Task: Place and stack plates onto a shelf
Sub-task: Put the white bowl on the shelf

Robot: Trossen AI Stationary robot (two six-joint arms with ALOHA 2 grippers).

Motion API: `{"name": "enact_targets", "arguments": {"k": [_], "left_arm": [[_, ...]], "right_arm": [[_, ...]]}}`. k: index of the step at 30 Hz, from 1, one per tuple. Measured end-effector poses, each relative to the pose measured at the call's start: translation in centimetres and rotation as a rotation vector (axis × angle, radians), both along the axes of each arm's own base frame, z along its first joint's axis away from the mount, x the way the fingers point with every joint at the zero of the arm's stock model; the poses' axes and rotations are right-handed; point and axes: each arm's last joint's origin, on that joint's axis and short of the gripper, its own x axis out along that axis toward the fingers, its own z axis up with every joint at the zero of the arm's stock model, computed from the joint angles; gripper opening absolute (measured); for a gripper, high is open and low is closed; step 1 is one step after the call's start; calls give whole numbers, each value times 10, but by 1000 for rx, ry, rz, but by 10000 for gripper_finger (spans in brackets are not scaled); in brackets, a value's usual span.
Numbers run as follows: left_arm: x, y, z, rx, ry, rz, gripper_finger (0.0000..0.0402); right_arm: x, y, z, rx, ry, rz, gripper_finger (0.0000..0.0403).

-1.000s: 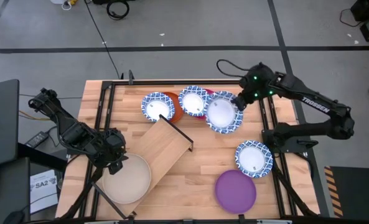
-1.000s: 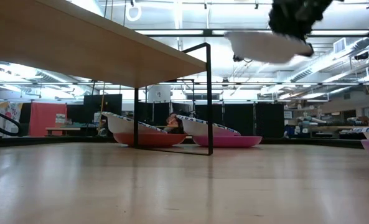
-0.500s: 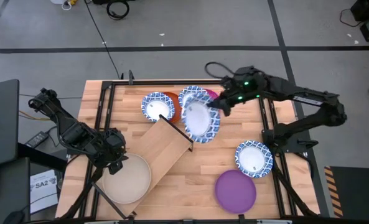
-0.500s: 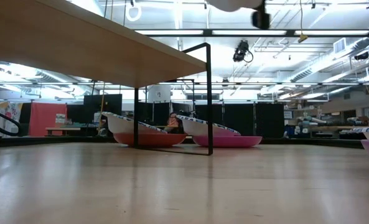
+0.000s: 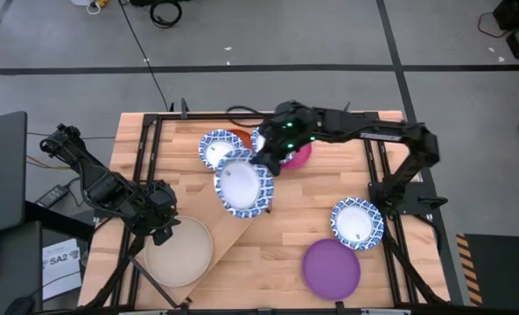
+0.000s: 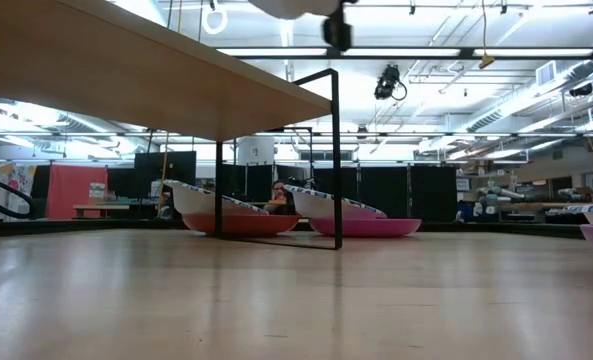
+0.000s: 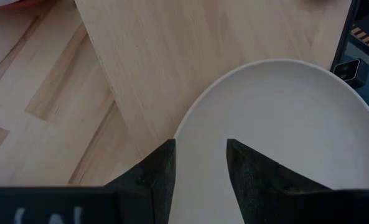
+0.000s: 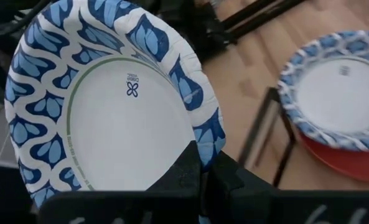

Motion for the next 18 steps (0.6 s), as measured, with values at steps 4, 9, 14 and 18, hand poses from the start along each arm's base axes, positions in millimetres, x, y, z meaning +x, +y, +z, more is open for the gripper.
{"name": "enact_targets", "arguments": {"k": [4,9,14,18], "left_arm": [[0,0,0,0,0,0,149],[0,0,0,0,-1,0,149],[0,0,0,0,0,0,149],[0,0,0,0,0,0,149]], "right_arm": [[22,1,-4,5,2,45,11],[42,1,-20,21,36,68,11],[54,-1,-40,23,90,69,11],[59,-2,-50,21,113,69,11]]}}
